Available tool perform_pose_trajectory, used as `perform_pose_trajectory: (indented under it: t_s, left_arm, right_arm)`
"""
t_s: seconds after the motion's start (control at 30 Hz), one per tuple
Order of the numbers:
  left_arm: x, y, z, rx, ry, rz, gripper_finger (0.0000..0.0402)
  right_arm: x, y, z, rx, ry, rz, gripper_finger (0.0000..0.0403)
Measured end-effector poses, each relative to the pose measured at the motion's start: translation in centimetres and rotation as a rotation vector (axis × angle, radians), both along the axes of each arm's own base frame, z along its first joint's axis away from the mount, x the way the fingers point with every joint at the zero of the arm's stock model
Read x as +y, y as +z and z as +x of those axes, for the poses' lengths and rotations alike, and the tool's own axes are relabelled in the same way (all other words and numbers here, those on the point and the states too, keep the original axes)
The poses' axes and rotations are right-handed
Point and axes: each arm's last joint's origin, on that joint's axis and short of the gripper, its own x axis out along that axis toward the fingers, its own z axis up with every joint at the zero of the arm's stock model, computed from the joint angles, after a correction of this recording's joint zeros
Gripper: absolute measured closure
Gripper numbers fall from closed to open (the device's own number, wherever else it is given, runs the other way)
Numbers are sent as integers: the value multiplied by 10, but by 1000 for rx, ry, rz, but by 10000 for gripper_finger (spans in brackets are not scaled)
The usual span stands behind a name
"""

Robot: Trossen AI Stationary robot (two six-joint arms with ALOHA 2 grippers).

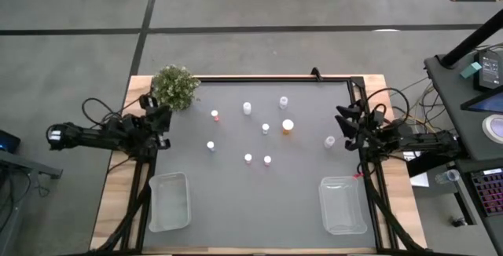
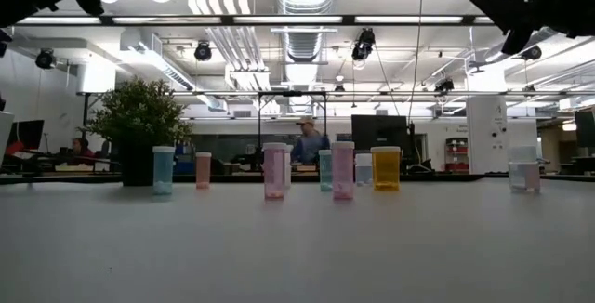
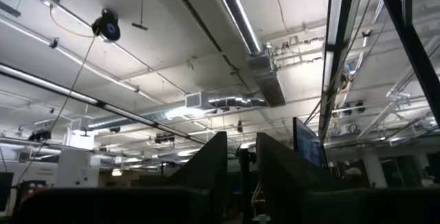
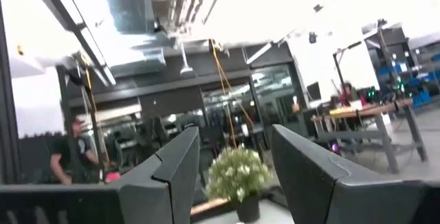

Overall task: Pick and place medicine bottles into bin by pill shape (circle, oval)
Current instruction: Put the orange capsule bottle into the transparent bin

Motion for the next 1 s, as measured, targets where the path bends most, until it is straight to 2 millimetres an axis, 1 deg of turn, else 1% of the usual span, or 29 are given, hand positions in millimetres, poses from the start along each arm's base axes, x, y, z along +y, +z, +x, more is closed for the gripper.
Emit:
perform_pose_trajectory:
  t_s: [0.1, 0.17, 0.3, 0.43, 0.6, 0.7, 0.93, 1.0]
  left_arm:
    - [0, 2, 8, 47, 12, -4, 341]
    - [0, 3, 13, 67, 27, -16, 341]
    - [1, 0, 21, 122, 63, -39, 341]
    - [2, 0, 24, 147, 114, -51, 341]
    - [3, 1, 23, 147, 154, -49, 341]
    - [3, 0, 21, 143, 157, -50, 341]
    - [3, 1, 20, 132, 157, -52, 341]
    - [3, 1, 20, 133, 157, -52, 341]
  right_arm:
    - [0, 3, 3, 14, 11, 22, 235]
    - [0, 11, 5, 13, 22, 42, 236]
    - [0, 30, 12, 30, 22, 53, 240]
    - [0, 54, 23, 72, 9, 66, 246]
    - [1, 68, 60, 314, 10, 113, 250]
    - [0, 81, 74, 390, 0, 161, 254]
    - [-2, 108, 106, 548, -111, 256, 267]
    - [-3, 112, 115, 604, -122, 288, 271]
